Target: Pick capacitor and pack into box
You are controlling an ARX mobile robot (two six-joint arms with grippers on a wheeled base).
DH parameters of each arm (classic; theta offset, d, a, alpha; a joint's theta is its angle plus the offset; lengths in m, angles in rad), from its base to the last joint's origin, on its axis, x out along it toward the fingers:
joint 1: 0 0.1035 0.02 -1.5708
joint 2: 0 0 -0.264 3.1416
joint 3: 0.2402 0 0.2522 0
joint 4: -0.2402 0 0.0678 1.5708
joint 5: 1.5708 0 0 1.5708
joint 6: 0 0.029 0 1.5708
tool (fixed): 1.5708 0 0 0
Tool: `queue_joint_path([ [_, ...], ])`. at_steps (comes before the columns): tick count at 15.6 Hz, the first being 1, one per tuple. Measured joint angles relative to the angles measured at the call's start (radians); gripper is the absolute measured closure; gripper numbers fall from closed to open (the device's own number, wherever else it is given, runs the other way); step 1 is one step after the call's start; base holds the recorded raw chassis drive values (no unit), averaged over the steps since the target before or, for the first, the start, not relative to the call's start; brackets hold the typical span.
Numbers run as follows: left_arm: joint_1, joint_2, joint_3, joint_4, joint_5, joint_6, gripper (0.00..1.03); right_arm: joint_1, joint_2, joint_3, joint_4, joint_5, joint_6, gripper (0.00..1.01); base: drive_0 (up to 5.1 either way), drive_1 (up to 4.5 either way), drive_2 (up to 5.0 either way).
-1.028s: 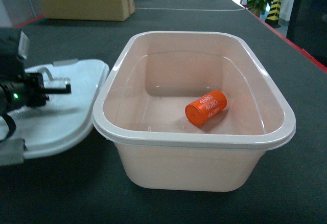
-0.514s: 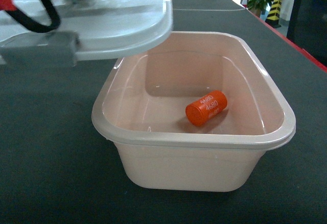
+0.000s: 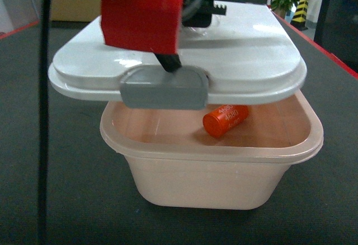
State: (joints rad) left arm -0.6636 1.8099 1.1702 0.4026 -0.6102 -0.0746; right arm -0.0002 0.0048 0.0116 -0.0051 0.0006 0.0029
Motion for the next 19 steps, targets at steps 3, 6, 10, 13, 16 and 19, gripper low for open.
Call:
queue_joint_path([
  [3,-0.027,0.025,0.021,-0.045,-0.034,-0.048,1.01,0.0,0.0,0.0,0.0,0.0,0.0,0.03,0.0,0.0,0.0],
  [6,-0.034,0.067,0.031,-0.066,-0.002,-0.103,1.01,0.0,0.0,0.0,0.0,0.0,0.0,0.03,0.0,0.0,0.0],
  [10,-0.04,0.087,0.031,-0.103,0.034,-0.163,1.01,0.0,0.0,0.0,0.0,0.0,0.0,0.03,0.0,0.0,0.0],
  [13,-0.04,0.093,0.032,-0.103,0.039,-0.174,1.01,0.0,0.0,0.0,0.0,0.0,0.0,0.03,0.0,0.0,0.0],
  [16,-0.049,0.103,0.04,-0.102,0.053,-0.184,1.01,0.0,0.0,0.0,0.0,0.0,0.0,0.03,0.0,0.0,0.0],
  [19,-0.053,0.115,0.049,-0.1,0.097,-0.192,0.82,0.0,0.0,0.0,0.0,0.0,0.0,0.03,0.0,0.0,0.0],
])
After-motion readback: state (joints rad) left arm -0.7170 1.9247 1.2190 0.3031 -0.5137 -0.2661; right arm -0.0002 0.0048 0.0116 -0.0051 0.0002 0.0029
